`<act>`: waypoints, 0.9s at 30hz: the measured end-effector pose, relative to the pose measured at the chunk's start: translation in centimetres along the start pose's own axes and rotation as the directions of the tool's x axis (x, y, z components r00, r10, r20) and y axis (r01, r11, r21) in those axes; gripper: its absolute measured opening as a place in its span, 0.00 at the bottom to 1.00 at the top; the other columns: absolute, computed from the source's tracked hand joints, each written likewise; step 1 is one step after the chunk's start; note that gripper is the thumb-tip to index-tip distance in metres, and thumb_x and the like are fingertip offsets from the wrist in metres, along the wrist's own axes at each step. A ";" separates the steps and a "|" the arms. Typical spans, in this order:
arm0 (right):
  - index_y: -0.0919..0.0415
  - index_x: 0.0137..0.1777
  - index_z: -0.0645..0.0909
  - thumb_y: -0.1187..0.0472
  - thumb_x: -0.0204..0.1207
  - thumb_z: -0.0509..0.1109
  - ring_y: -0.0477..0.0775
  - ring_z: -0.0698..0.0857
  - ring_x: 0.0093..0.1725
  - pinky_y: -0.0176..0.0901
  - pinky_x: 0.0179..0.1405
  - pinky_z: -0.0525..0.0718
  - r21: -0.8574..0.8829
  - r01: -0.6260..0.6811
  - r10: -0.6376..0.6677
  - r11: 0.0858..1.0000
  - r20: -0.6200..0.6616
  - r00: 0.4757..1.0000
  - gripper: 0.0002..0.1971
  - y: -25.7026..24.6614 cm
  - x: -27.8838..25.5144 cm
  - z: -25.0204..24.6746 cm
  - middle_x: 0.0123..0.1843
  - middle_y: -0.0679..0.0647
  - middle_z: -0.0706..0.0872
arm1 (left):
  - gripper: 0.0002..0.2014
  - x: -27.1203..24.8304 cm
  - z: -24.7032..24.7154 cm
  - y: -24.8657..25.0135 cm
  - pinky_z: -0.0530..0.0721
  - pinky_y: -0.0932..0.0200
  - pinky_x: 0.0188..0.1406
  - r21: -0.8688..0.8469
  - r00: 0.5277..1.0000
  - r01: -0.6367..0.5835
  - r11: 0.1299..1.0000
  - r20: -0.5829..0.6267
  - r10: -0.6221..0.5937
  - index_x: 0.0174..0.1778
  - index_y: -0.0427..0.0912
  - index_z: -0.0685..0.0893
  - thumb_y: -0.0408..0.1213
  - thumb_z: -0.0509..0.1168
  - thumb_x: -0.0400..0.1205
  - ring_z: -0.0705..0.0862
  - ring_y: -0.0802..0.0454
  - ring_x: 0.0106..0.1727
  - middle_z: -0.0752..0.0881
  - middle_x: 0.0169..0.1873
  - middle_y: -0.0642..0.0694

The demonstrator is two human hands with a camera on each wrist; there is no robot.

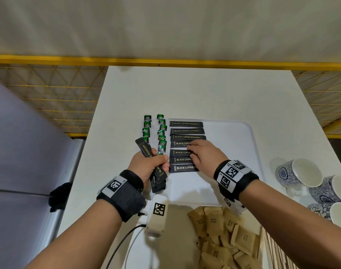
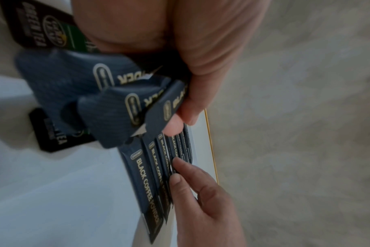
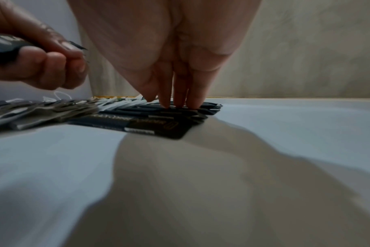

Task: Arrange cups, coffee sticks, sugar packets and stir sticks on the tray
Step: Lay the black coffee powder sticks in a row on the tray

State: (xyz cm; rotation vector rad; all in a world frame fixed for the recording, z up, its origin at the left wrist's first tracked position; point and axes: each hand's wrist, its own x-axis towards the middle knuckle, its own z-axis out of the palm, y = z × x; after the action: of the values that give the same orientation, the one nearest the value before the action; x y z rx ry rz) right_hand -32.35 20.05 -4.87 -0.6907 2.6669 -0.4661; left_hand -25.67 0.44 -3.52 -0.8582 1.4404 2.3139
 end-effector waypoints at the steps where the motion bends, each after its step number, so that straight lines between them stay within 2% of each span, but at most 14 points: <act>1: 0.57 0.72 0.77 0.60 0.83 0.59 0.52 0.70 0.73 0.49 0.70 0.74 0.010 0.003 -0.003 1.000 -0.007 1.000 0.19 -0.1 -0.1 0.0 0.72 0.50 0.76 | 0.17 0.0 0.1 0.0 0.80 0.59 0.22 -0.002 1.000 -0.001 1.000 -0.002 0.001 0.35 0.43 0.68 0.18 0.66 0.76 0.77 0.45 0.24 0.77 0.28 0.34; 6: 0.54 0.69 0.81 0.59 0.84 0.59 0.52 0.73 0.68 0.44 0.65 0.75 0.014 0.063 -0.063 0.998 0.013 0.998 0.16 -0.9 -0.9 0.1 0.65 0.49 0.81 | 0.17 0.1 0.4 -0.2 0.79 0.60 0.21 -0.019 1.000 -0.005 1.000 -0.022 0.004 0.36 0.43 0.69 0.18 0.66 0.76 0.77 0.45 0.23 0.77 0.28 0.34; 10: 0.55 0.69 0.80 0.59 0.84 0.59 0.52 0.74 0.68 0.45 0.65 0.76 -0.013 0.091 -0.090 0.996 0.056 0.994 0.17 -1.0 -1.2 0.5 0.64 0.49 0.81 | 0.17 -0.1 0.6 0.0 0.80 0.60 0.20 -0.020 1.000 -0.005 1.000 -0.018 0.004 0.36 0.43 0.69 0.18 0.66 0.76 0.78 0.45 0.23 0.77 0.29 0.34; 21: 0.53 0.66 0.83 0.57 0.83 0.60 0.51 0.75 0.65 0.45 0.62 0.77 0.038 0.059 -0.059 0.998 -0.011 0.998 0.15 -1.3 -1.1 -0.1 0.60 0.48 0.82 | 0.17 -0.1 0.7 0.1 0.79 0.60 0.20 -0.030 1.000 -0.006 1.000 -0.029 0.005 0.36 0.43 0.70 0.17 0.67 0.75 0.78 0.45 0.24 0.77 0.29 0.33; 27: 0.51 0.68 0.81 0.57 0.84 0.57 0.52 0.75 0.66 0.45 0.62 0.77 -0.031 0.075 -0.071 0.997 0.113 0.991 0.17 -1.5 -1.8 0.2 0.62 0.49 0.82 | 0.17 -0.4 1.1 0.2 0.80 0.60 0.20 -0.035 1.000 -0.012 0.999 -0.020 0.011 0.36 0.43 0.69 0.17 0.65 0.77 0.79 0.46 0.22 0.77 0.29 0.34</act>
State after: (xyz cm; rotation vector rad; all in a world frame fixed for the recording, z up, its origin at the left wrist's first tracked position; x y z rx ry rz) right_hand -30.20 19.69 -4.03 -0.8026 2.5578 -0.3879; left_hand -25.80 1.32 -2.75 -0.8870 1.4204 2.3525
